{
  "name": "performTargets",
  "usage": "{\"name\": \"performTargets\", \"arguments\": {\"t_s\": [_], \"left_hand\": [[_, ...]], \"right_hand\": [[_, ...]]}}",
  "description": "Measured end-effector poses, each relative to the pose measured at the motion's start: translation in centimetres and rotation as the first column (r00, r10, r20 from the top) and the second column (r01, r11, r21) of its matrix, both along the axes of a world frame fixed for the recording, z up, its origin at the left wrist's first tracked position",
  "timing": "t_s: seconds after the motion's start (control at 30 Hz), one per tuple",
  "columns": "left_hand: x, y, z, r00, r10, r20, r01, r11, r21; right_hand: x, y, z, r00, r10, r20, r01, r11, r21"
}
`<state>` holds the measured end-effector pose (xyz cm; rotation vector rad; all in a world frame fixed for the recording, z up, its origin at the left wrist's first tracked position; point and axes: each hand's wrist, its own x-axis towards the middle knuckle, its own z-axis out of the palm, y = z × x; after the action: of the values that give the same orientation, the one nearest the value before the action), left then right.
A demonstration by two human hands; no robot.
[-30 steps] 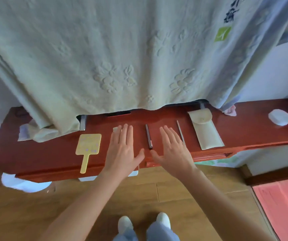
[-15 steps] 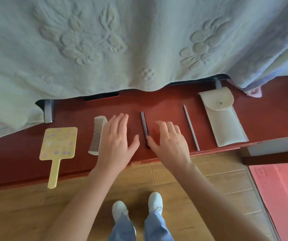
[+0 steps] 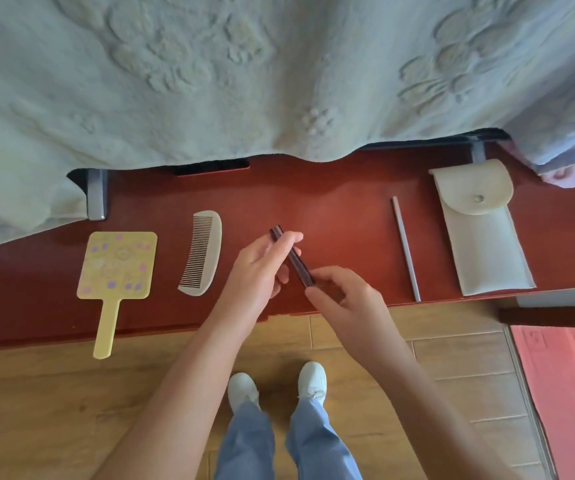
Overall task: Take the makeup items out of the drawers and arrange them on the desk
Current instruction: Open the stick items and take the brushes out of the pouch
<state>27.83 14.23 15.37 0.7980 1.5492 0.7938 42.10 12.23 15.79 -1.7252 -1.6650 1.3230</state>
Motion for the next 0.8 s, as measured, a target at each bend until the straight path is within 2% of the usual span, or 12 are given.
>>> {"name": "performTargets", "arguments": {"t_s": [0.13,0.2,0.53,0.8], "left_hand": [[0.8,-0.3,1.1,0.995,-0.036,0.094,0.036,0.999,0.004],[1.2,-0.4,1.5,0.991,-0.043,0.124,0.043,0.999,0.005],[3.1,-0.2,2.7,0.996,0.059,0.069,-0.068,0.989,0.132],[3.4,1.1,3.4,0.973,0.231,-0.014,-0.224,0.954,0.200]], "right_hand": [[0.1,-0.8,0.9,0.987,-0.026,-0.159,0.004,0.991,-0.135],[0.1,-0.8,1.2,0.975,-0.008,-0.221,-0.026,0.988,-0.151],[0.7,-0.8,1.8,0.966,-0.017,-0.258,-0.023,0.989,-0.149],[0.7,-0.5,3.1,0.960,0.023,-0.279,-0.054,0.993,-0.107]]}}
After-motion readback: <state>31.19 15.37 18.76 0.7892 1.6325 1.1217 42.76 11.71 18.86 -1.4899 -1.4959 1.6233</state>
